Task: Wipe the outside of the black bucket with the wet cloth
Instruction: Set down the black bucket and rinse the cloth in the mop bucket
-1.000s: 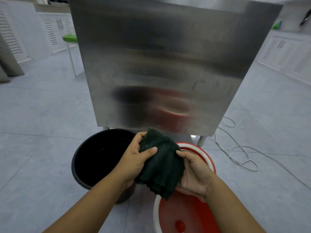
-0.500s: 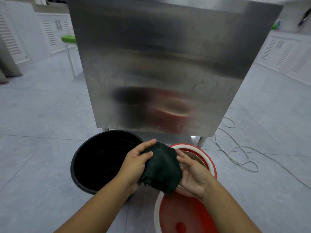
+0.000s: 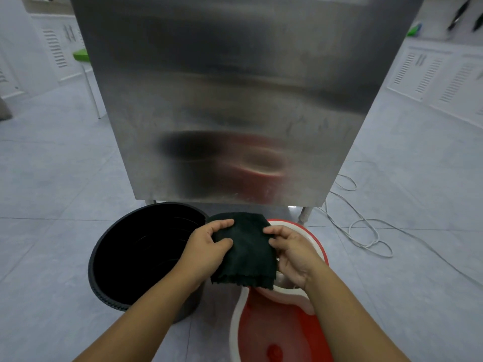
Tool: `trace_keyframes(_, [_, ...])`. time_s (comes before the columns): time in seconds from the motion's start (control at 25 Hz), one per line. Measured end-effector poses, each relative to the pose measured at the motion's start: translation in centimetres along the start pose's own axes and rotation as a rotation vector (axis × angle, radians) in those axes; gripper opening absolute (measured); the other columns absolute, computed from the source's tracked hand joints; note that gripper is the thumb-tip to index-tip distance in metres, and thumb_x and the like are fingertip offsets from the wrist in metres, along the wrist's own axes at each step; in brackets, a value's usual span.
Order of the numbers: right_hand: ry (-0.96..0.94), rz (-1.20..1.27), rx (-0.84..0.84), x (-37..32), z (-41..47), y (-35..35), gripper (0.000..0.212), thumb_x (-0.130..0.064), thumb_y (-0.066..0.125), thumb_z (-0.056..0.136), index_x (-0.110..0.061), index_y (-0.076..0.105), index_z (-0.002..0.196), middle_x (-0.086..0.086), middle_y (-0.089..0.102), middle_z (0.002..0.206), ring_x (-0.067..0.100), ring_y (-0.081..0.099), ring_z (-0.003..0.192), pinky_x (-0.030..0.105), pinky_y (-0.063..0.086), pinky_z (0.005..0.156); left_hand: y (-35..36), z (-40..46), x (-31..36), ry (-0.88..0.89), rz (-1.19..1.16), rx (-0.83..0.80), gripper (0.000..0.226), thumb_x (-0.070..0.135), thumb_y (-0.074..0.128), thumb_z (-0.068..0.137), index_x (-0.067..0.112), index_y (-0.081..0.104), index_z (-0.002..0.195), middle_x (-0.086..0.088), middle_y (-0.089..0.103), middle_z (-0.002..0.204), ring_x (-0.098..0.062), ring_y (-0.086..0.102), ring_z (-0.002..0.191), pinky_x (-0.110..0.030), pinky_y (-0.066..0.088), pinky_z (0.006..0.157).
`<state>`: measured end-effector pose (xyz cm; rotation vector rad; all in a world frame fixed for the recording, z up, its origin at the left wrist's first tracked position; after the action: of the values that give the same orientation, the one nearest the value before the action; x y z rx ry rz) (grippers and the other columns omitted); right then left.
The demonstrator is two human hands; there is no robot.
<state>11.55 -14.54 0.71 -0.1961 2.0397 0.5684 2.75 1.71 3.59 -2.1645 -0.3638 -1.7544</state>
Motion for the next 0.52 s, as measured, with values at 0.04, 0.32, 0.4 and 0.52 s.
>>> trace_keyframes(0.04, [0.007,-0.048,-0.009,0.0,0.6,-0.4,0.033,0.006,0.043,0.097,-0.012,0.071,0.103,0.012,0.067,0.116,0.029,0.063,0.102,0.037,0.058,0.068,0.2,0.6,-0.1,0.006,0.078,-0.017,0.044,0.000,0.058,0.085,0.018,0.060,0.125,-0.005,0.068,0.112,-0.017,0.069,0.092,-0.033,0.060,0.079])
trace_keyframes(0.32, [-0.047,-0.866,-0.020,0.5,3.9,-2.3,0.065,0.000,0.053,0.094,-0.034,0.036,0.147,0.001,0.044,0.149,0.021,0.054,0.115,0.021,0.052,0.078,3.3,5.8,-1.6,0.061,0.810,-0.173,0.062,0.022,0.058,0.080,0.018,0.042,0.140,-0.006,0.047,0.136,-0.025,0.054,0.116,-0.031,0.049,0.093])
trace_keyframes(0.4, [-0.076,-1.010,-0.017,1.0,4.4,-2.4,0.072,0.003,0.052,0.093,-0.031,0.026,0.151,0.004,0.038,0.154,0.027,0.046,0.132,0.025,0.045,0.091,4.6,6.9,-2.7,0.048,0.966,-0.226,0.054,0.021,0.054,0.082,0.018,0.043,0.135,-0.009,0.044,0.135,-0.029,0.052,0.114,-0.036,0.049,0.093])
trace_keyframes(0.52, [-0.091,-1.133,-0.003,1.6,5.5,-2.9,0.076,0.002,0.052,0.093,-0.029,0.017,0.154,0.008,0.035,0.156,0.030,0.038,0.139,0.037,0.038,0.108,6.0,8.3,-4.8,0.005,1.108,-0.276,0.049,0.018,0.051,0.085,0.016,0.040,0.133,-0.014,0.037,0.139,-0.035,0.053,0.111,-0.044,0.050,0.092])
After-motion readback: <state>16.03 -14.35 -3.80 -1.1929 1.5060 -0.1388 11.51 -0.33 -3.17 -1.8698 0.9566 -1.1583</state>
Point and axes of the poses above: each hand's wrist, its own z-axis towards the middle knuckle, its own y-axis out of the palm, x = y × z, the point moved 5 cm from there along z, towards the middle knuckle
